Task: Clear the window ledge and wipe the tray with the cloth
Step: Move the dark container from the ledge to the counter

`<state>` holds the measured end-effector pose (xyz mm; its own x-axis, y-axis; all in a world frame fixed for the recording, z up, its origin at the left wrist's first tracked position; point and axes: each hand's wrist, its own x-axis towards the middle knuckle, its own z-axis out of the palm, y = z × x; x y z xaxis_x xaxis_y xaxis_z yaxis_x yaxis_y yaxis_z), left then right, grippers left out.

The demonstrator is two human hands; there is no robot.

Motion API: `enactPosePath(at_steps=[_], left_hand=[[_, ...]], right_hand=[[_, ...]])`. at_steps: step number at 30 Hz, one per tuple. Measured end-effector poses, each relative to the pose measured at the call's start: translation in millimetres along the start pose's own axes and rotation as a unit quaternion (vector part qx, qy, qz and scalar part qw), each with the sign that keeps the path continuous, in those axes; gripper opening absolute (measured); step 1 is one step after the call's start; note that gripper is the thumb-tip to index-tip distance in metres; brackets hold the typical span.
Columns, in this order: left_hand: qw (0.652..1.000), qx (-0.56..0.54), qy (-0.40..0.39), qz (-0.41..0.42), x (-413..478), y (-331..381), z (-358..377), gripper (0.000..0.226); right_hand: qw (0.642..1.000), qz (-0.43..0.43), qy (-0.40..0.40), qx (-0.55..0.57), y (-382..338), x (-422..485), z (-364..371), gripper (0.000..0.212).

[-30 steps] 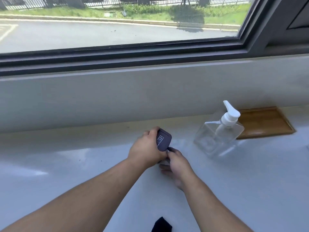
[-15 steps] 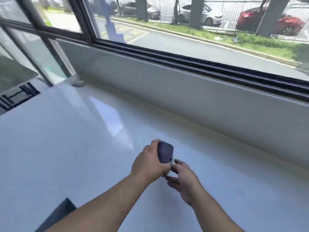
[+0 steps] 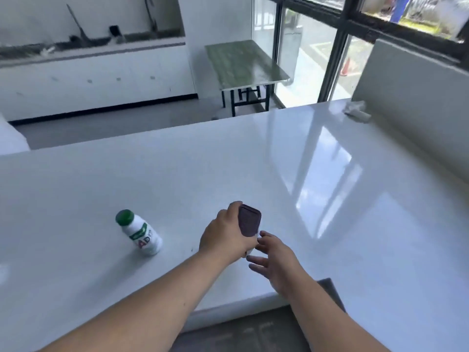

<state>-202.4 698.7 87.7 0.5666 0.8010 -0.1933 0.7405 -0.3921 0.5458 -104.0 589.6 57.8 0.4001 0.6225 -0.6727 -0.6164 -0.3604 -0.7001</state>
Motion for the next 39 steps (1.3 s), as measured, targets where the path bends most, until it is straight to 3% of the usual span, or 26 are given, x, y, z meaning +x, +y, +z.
enactPosePath(at_steps=[8, 12, 16, 19, 22, 25, 30, 35, 39], left_hand=[[0.996, -0.016, 0.029, -0.081, 31, -133, -50, 0.090], [0.996, -0.028, 0.020, -0.086, 40, -156, -40, 0.090], [0.995, -0.014, -0.022, -0.091, 43, -158, -27, 0.097], [0.998, 0.052, -0.007, -0.041, 39, -137, -26, 0.103], [0.993, 0.094, -0.009, 0.070, 36, -80, -32, 0.093], [0.983, 0.090, -0.065, 0.148, 28, 8, -28, 0.087], [0.942, 0.086, -0.128, 0.297, -25, 176, 27, 0.090], [0.872, 0.084, -0.201, 0.439, -131, 323, 115, 0.091], [0.821, 0.113, -0.232, 0.510, -238, 413, 197, 0.094]], right_hand=[[0.997, 0.051, -0.026, -0.049, 37, 60, 136, 0.029], [0.997, 0.053, 0.001, -0.054, 50, 74, 148, 0.034], [0.995, 0.060, 0.028, -0.071, 57, 75, 144, 0.024], [0.986, 0.001, 0.050, -0.160, 49, 61, 126, 0.027], [0.918, -0.150, 0.138, -0.341, 17, 22, 77, 0.063], [0.822, -0.216, 0.233, -0.472, -17, -34, -10, 0.073], [0.732, -0.165, 0.391, -0.533, -30, -166, -179, 0.083], [0.689, -0.079, 0.545, -0.472, 26, -317, -331, 0.086], [0.677, -0.005, 0.622, -0.393, 104, -428, -431, 0.089]])
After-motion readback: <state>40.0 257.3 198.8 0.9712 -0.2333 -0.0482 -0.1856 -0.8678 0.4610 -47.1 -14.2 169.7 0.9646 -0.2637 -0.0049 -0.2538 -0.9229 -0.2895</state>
